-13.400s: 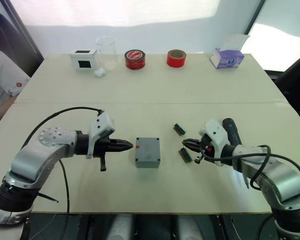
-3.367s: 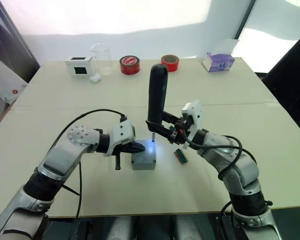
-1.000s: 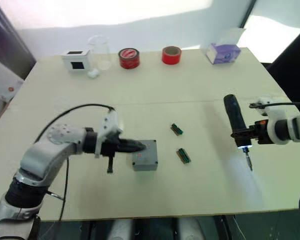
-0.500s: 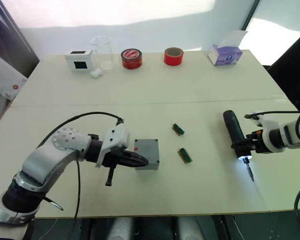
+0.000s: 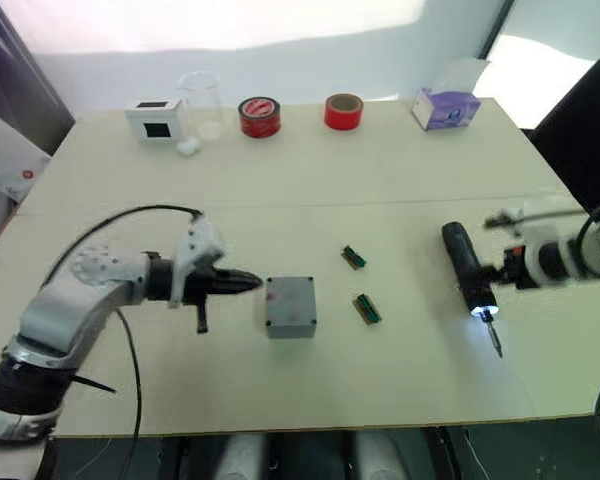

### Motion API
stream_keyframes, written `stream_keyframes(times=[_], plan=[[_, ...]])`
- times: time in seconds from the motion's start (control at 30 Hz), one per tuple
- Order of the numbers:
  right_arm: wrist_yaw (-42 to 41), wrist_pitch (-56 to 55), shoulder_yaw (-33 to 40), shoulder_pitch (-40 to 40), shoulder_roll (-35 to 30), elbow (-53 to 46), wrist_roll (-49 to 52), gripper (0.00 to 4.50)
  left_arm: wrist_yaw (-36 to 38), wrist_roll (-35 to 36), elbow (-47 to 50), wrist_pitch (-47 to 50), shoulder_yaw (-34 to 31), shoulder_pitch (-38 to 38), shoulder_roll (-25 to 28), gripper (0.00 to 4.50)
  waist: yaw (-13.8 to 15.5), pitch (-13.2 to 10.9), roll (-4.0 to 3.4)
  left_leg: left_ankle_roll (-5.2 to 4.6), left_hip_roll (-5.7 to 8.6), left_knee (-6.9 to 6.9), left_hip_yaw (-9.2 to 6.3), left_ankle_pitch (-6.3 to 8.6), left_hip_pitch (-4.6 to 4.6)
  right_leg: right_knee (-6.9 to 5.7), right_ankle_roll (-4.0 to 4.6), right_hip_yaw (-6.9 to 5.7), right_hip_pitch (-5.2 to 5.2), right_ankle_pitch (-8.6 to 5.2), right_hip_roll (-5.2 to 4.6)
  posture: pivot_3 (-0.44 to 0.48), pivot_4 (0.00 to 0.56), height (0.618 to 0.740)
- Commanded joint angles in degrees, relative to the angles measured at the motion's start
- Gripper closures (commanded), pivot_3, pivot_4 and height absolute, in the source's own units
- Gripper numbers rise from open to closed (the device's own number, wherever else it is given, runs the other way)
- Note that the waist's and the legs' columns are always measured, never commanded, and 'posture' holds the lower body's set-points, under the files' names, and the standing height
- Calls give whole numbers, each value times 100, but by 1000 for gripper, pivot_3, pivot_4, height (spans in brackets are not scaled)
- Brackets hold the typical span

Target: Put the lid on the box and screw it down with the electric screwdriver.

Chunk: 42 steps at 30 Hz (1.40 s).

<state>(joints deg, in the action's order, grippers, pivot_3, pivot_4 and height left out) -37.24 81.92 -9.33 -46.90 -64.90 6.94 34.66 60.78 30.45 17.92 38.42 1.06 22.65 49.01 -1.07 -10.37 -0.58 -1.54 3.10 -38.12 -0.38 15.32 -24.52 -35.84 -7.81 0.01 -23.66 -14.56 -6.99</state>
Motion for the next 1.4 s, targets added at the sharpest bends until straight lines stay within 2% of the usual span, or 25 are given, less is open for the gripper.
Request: stream_keyframes(times=[0.03, 0.1, 0.17, 0.27, 0.4, 0.63, 0.8, 1.1, 1.23, 1.4], plan=[[-722, -743, 187, -488, -22, -1185, 172, 61, -263, -321, -100, -190, -110, -40, 58, 4500, 11, 4, 8, 0, 0, 0, 1, 0, 0, -6, -1, 2, -4, -1, 0, 0, 150, 740], [-994, -1361, 228, -59, 418, -2268, 451, 61, -526, -708, -209, -335, 215, -72, -76, 4500, 45, 11, 58, 6, -19, 8, -16, -1, 4, -8, 0, -11, 3, -14, 20, 0, 150, 740], [-1180, -1769, 232, 480, 772, -3015, 599, 61, -627, -757, -206, -275, 350, -70, -252, 4500, 55, 10, 61, 13, -14, 5, -19, -5, 6, -14, -1, -12, 12, -13, 14, 0, 150, 740], [-1227, -1869, -51, 1163, 1021, -3671, 588, 61, -738, -798, -146, -166, 495, -86, -467, 4500, 141, 4, 64, 13, -4, -5, -25, -5, -3, -24, -1, -12, 6, -13, 6, 0, 150, 740], [-1304, -2009, -445, 1581, 1172, -4187, 554, 61, -827, -1163, -38, -202, 873, -226, -425, 4500, 179, 4, 69, 13, 6, -15, -25, -4, 2, -26, 1, -11, 13, -10, -5, 0, 150, 740], [-1061, -1792, -802, 1431, 1616, -3989, 341, 61, -777, -1212, 65, -125, 1161, -245, -589, 4500, 169, 5, 69, 23, 5, -12, -33, -10, 6, -31, 1, -12, 10, -10, -4, 0, 150, 740], [-906, -1511, -1057, 1387, 1914, -3828, 257, 61, -727, -1394, -233, -312, 1387, -46, -790, 4500, 180, 5, 69, 24, 6, -12, -35, -11, 5, -31, 1, -14, 12, -10, -4, 0, 150, 740], [-484, -644, -749, 1385, 2577, -3779, 600, 61, -616, -1786, -1279, -898, 1593, 687, -1416, 4500, 178, 5, 70, 26, 9, -13, -40, -12, 6, -32, 1, -18, 14, -9, -2, 0, 150, 740], [-468, -492, -479, 1324, 2394, -3827, 638, 61, -591, -1958, -1575, -1076, 1507, 839, -1391, 4500, 169, 5, 70, 26, 9, -13, -40, -13, 6, -34, 1, -18, 12, -9, 0, 0, 150, 740], [-926, -1219, -393, 1271, 1571, -3749, 296, 61, -444, -1924, -1361, -998, 1215, 523, -889, 4500, 146, 5, 70, 25, 8, -12, -40, -12, 5, -34, 1, -18, 10, -9, 1, 0, 150, 740]])
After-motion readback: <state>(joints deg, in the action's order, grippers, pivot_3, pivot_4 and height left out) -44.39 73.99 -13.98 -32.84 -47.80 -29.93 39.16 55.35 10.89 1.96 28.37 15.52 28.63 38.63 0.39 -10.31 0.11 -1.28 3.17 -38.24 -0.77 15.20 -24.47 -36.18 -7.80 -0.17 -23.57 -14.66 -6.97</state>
